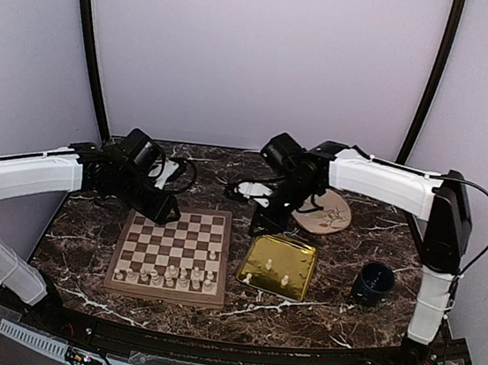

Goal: Set up the chess pieces on the board
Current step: Place the pawn on the chessboard, then pick up the pawn from the chessboard.

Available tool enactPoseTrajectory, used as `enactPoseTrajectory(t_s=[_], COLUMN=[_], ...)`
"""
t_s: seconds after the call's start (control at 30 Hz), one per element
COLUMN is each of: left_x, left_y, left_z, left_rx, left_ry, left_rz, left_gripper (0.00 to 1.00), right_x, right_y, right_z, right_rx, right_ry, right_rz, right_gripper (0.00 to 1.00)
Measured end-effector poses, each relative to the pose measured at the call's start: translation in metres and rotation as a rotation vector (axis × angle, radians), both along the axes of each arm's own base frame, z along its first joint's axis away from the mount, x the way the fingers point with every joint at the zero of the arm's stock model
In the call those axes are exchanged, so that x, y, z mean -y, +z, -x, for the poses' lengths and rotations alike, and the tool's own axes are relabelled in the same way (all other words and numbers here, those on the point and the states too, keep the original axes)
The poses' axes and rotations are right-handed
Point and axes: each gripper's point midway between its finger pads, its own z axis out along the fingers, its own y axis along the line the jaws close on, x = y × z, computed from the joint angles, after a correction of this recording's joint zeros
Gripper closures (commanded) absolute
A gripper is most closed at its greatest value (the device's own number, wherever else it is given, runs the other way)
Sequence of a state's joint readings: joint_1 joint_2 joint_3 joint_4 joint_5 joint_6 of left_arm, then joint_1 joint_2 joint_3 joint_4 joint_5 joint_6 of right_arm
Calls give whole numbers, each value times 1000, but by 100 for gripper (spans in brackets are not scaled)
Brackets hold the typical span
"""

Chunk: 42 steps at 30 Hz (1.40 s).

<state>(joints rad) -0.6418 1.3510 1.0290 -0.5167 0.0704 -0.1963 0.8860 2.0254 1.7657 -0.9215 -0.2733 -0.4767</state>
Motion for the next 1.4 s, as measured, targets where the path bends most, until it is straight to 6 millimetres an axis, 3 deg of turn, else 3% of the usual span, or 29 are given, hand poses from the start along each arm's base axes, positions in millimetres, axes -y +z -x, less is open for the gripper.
enactPoseTrajectory(t_s=[0.1, 0.2, 0.43, 0.77, 1.4], left_x=[22, 53, 92, 112, 103], left_y=[-12, -23, -59, -78, -87], left_z=[5, 8, 11, 12, 23], left_rx=[-34, -61, -142, -193, -246], left_ry=[-80, -161, -256, -308, -326], left_rz=[-31, -64, -149, -205, -250], left_gripper=[60, 61, 61, 68, 92], right_x=[44, 87, 146, 141, 139], right_y=[18, 12, -48, -46, -45], right_z=[-16, -23, -3, -13, -12], right_rx=[21, 21, -58, -29, -34], right_ry=[-92, -181, -280, -280, -266], right_rz=[-58, -73, -45, -106, -118], right_gripper=[71, 71, 70, 70, 70])
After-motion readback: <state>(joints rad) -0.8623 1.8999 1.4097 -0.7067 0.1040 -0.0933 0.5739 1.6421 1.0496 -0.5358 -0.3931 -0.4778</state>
